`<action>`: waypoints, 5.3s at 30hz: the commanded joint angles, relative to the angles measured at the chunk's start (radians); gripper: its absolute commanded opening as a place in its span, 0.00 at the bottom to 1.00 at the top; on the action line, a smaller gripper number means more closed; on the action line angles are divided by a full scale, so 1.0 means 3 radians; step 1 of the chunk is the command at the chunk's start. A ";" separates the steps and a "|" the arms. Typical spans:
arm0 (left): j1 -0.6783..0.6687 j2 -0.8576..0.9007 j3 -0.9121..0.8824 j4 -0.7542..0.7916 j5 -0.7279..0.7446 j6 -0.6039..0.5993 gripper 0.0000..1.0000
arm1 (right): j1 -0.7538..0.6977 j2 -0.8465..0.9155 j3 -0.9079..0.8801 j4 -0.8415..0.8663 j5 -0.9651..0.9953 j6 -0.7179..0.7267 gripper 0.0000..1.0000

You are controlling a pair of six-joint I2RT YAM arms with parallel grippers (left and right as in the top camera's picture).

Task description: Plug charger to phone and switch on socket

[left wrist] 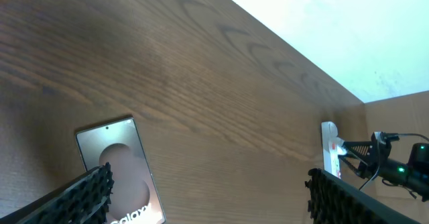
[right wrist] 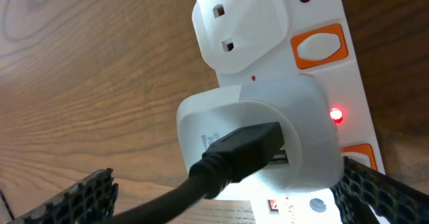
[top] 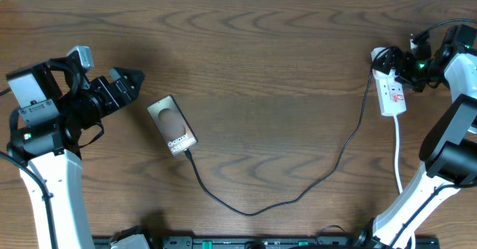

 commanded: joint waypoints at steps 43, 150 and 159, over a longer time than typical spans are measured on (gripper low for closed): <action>0.0001 0.0003 0.0074 -0.0023 0.0031 0.0045 0.90 | -0.0047 0.0126 0.0938 -0.1209 0.0872 0.0163 0.99; -0.1165 -0.3988 -0.3716 0.1998 -0.1977 0.0643 0.90 | -0.0047 0.0126 0.0938 -0.1209 0.0815 0.0286 0.99; -0.1165 -0.3988 -0.3716 0.1998 -0.1977 0.0643 0.90 | -0.0047 0.0126 0.0938 -0.1209 0.0815 0.0286 0.99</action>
